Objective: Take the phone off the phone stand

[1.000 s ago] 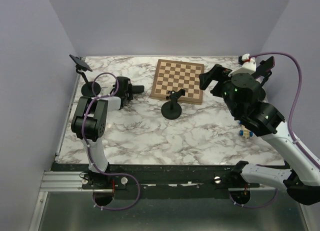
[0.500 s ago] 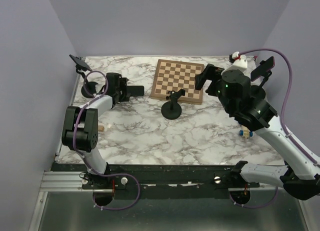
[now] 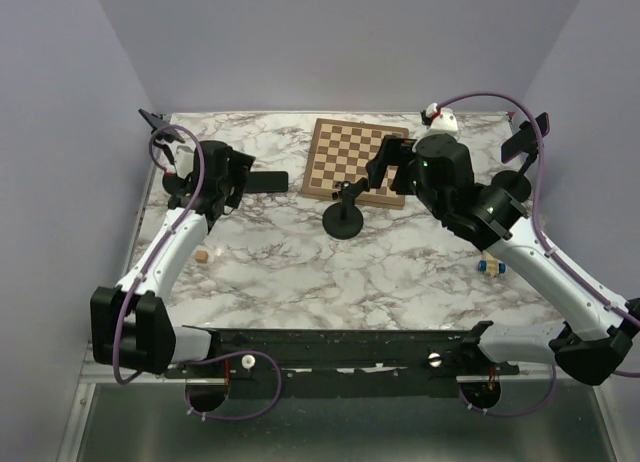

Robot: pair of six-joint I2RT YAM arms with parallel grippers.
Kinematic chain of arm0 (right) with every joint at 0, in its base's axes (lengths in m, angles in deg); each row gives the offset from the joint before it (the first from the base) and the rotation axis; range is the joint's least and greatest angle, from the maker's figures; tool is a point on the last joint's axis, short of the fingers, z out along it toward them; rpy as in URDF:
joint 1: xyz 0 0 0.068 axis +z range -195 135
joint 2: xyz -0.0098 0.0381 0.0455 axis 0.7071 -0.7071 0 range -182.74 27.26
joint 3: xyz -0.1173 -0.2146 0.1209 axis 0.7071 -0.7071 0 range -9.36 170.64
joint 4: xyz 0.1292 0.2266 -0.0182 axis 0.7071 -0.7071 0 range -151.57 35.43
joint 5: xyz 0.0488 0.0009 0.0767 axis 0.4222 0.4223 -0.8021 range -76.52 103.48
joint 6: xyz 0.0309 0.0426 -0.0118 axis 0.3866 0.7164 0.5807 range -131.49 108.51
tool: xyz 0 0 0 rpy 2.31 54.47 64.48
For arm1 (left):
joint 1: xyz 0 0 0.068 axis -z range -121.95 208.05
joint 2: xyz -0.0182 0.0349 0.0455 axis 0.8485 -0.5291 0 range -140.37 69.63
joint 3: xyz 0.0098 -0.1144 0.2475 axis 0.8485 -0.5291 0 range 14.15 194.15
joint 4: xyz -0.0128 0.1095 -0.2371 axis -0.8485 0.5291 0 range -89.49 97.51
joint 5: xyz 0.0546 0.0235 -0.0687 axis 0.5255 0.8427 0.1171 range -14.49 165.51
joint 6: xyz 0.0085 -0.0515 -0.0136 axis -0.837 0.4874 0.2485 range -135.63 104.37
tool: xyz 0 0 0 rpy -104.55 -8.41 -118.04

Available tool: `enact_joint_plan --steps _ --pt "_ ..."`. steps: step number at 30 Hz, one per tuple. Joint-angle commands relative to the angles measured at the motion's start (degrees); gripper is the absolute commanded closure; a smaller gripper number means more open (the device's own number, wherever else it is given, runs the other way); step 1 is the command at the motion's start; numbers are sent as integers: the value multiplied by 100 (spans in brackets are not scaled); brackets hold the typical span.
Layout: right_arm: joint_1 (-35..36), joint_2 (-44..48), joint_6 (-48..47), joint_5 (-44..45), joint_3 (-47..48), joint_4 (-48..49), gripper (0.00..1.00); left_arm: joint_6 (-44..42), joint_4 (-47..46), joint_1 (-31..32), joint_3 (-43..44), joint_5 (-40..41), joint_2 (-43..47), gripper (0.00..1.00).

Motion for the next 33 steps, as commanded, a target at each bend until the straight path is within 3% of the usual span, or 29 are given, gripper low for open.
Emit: enact_joint_plan --steps 1,3,5,8,11,21,24,28,33 --pt "9 1 -230 -499 168 137 0 -2486 461 -80 -64 1800 991 7" --pt "7 81 -340 -630 48 279 0 -3406 523 -167 17 2360 1177 2" --pt "6 172 -476 -814 -91 473 0 -4203 392 -520 124 2124 1193 2" --pt "1 281 -611 -1046 -227 714 0 -4306 480 -1472 443 897 932 1" --pt "4 359 -719 -1165 -278 832 0 -4235 410 -1975 597 780 653 1" --pt "7 514 -871 -1022 -256 745 0 -4964 -1448 -2116 603 914 80 5" --pt "5 522 -879 -1000 -216 700 0 -4863 -1344 -2149 952 860 -235 4" --pt "9 568 -852 -1003 -258 717 0 -4706 -408 -2216 1923 1058 -812 4" --pt "-1 592 -841 -982 -268 700 0 -4554 -562 -2360 2093 746 -971 10"
